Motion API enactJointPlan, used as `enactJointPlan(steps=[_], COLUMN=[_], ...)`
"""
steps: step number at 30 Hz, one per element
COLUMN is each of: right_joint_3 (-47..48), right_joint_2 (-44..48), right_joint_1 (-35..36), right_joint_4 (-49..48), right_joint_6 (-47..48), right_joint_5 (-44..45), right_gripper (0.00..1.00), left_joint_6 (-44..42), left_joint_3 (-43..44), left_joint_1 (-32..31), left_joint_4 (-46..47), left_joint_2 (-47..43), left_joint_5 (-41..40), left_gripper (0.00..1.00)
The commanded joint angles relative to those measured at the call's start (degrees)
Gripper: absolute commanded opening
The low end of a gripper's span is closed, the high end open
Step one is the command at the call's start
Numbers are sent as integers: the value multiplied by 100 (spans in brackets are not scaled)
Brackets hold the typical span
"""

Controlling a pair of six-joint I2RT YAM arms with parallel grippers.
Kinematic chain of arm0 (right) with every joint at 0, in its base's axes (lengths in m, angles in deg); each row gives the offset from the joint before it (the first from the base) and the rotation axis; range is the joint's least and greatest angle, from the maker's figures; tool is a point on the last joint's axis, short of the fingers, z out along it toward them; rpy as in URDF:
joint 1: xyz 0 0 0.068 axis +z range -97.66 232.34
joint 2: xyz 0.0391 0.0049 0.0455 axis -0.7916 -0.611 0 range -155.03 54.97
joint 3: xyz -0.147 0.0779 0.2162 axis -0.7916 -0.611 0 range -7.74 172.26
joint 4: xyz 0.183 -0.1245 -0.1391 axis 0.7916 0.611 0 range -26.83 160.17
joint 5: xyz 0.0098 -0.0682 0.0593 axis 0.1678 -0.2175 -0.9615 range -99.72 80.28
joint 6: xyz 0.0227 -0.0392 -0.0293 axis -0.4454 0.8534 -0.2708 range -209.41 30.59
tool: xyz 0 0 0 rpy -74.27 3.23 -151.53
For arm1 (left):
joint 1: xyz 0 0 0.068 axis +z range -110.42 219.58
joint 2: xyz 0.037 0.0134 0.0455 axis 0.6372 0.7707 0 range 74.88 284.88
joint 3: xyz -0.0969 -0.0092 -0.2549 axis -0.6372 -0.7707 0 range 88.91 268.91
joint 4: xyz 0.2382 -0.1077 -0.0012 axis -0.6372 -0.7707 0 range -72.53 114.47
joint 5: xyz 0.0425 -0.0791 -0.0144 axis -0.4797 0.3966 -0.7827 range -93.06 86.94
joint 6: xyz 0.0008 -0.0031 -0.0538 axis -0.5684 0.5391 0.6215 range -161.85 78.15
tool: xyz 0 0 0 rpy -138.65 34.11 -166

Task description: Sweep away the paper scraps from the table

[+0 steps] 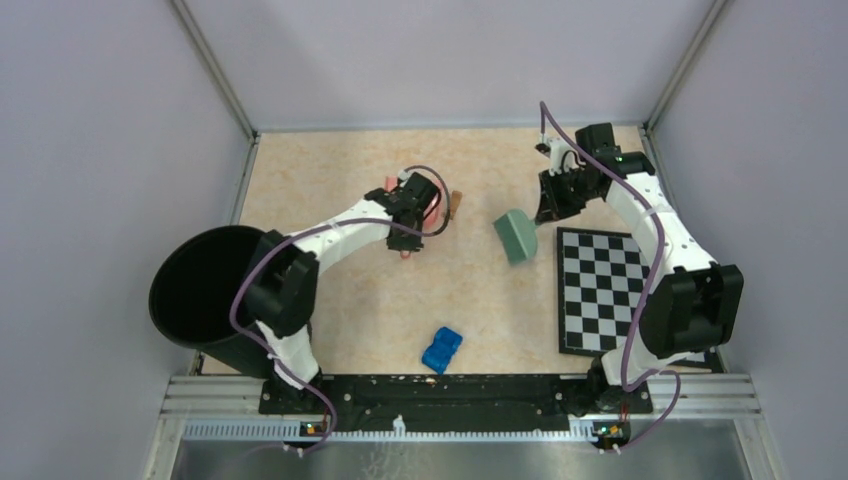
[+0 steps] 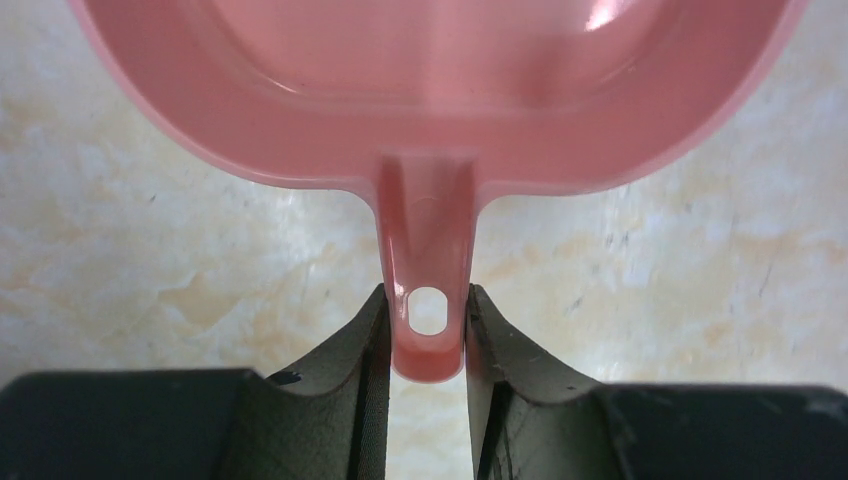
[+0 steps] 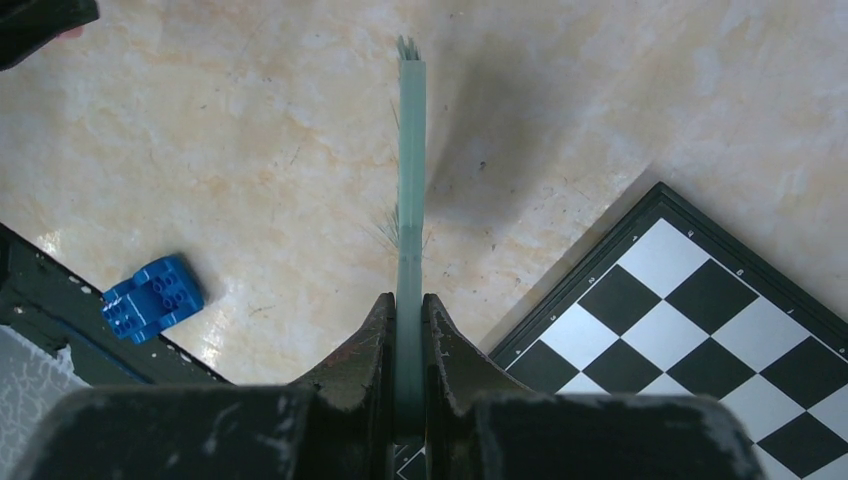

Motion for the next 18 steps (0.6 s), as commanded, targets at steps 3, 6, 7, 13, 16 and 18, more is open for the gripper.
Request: enactJointPlan(steps=[3,6,7,13,16,18], right_joint_3=[55,52,59,181,183,198], right_joint_2=[238,290,289,192,203,217], right_joint_1=[24,23,23,24,44,79], right_joint_4=[-173,-206,-220,-186,-258,-275], right_joint_6=[-7,29,38,94,186,276], right_joint_5=[67,250,275,338,739,1014], right_gripper=[0,0,0,0,0,0], left_joint_6=[491,521,523,442,257,113], left_joint_3=[1132,1168,1076,389,435,481], left_joint_1=[122,506,611,913,902,883], left_joint_4=[-575,-452,-337,294,176,-36], left_joint_2=[1166,1306,1269,816,906,978], left_joint_5=[-76,875,1078,1584,1966,2151], left_gripper=[0,0,0,0,0,3])
